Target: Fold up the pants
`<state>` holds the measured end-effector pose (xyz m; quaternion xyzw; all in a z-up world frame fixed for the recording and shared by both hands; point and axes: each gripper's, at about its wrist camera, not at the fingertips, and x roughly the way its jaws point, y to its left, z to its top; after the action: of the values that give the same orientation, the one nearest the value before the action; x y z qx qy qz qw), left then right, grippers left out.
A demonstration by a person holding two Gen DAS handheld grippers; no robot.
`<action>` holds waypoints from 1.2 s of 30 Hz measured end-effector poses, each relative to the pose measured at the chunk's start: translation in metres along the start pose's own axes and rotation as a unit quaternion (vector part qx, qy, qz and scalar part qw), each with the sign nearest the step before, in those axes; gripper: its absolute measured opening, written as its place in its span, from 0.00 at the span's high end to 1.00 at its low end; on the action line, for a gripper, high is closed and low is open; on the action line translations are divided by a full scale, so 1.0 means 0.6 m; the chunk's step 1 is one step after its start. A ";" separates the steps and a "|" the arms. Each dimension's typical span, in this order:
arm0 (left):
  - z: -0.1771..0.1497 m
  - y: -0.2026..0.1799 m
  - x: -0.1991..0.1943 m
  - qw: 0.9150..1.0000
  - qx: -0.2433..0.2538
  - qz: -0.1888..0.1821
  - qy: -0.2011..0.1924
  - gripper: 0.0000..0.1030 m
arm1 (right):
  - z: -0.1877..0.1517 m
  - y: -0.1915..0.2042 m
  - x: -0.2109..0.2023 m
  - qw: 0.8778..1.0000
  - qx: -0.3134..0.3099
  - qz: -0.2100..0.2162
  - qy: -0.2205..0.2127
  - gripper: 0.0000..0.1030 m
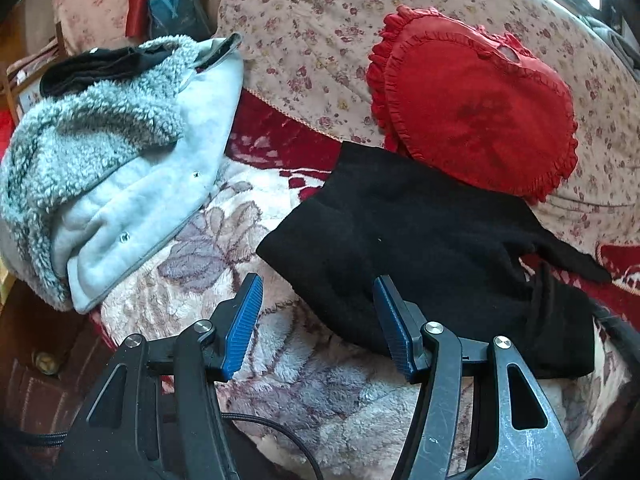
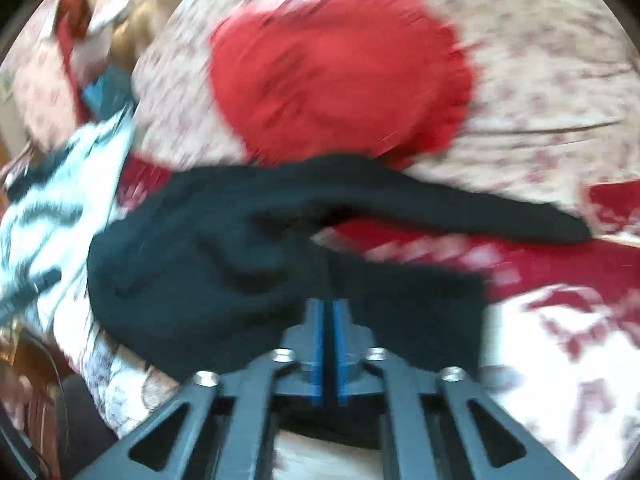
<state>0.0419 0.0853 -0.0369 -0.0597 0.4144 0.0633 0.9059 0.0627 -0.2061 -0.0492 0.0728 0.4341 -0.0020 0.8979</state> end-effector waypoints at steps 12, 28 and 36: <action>-0.011 -0.011 0.013 1.000 -0.007 -0.002 0.024 0.44 | -0.019 -0.033 -0.048 0.999 0.033 0.022 0.008 0.58; -0.019 -0.015 0.018 1.000 0.003 0.001 0.027 0.44 | -0.008 0.045 0.082 0.997 0.007 0.061 0.042 0.94; -0.020 0.007 0.026 0.999 -0.022 -0.003 0.036 0.44 | 0.005 -0.191 -0.085 0.991 0.093 -0.085 -0.042 0.94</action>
<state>0.0421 0.0887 -0.0569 -0.0827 0.4447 0.0677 0.8893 0.0256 -0.3228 -0.0225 0.1188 0.3988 -0.1218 0.9011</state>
